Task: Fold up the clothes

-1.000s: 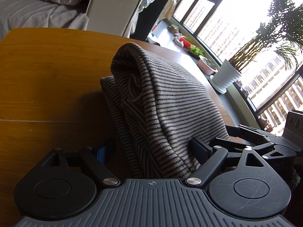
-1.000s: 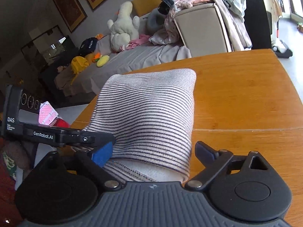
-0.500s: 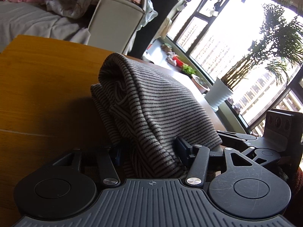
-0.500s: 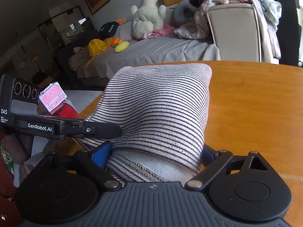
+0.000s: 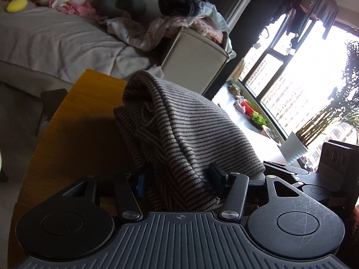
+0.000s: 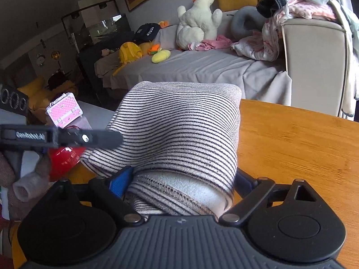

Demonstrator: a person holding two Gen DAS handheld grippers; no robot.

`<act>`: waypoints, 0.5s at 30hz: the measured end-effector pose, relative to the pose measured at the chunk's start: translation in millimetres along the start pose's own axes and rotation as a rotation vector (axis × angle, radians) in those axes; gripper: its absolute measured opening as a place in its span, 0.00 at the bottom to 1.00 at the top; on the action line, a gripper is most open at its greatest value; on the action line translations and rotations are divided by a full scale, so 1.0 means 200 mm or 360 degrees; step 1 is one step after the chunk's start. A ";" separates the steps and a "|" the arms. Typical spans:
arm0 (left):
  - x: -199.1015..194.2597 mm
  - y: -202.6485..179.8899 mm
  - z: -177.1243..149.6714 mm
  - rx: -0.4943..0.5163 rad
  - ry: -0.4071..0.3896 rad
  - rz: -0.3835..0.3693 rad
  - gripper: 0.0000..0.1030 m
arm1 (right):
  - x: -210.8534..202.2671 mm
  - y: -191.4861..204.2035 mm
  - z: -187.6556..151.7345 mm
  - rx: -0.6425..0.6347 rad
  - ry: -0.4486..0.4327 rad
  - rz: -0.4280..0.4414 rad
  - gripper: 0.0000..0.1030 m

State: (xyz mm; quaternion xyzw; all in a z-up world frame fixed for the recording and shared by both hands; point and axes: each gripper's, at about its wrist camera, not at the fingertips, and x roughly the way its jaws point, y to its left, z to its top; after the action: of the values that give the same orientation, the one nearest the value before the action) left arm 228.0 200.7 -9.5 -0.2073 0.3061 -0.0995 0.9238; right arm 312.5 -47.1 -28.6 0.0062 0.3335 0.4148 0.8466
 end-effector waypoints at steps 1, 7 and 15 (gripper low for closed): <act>-0.05 -0.03 0.02 0.0061 -0.0058 0.0021 0.56 | 0.00 0.00 0.00 -0.0002 -0.0007 -0.0011 0.90; -0.12 -0.20 0.23 0.0258 -0.0270 -0.0101 0.59 | 0.00 0.08 0.00 -0.0097 -0.0017 -0.0120 0.93; 0.26 0.07 0.23 -0.0011 -0.0019 -0.0019 0.57 | -0.19 0.04 0.02 0.0099 -0.0161 -0.0111 1.00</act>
State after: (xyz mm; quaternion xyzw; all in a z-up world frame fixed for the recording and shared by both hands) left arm 298.5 212.6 -9.8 -0.2129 0.2996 -0.1028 0.9243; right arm 292.5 -68.7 -2.4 0.0417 0.3029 0.3737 0.8757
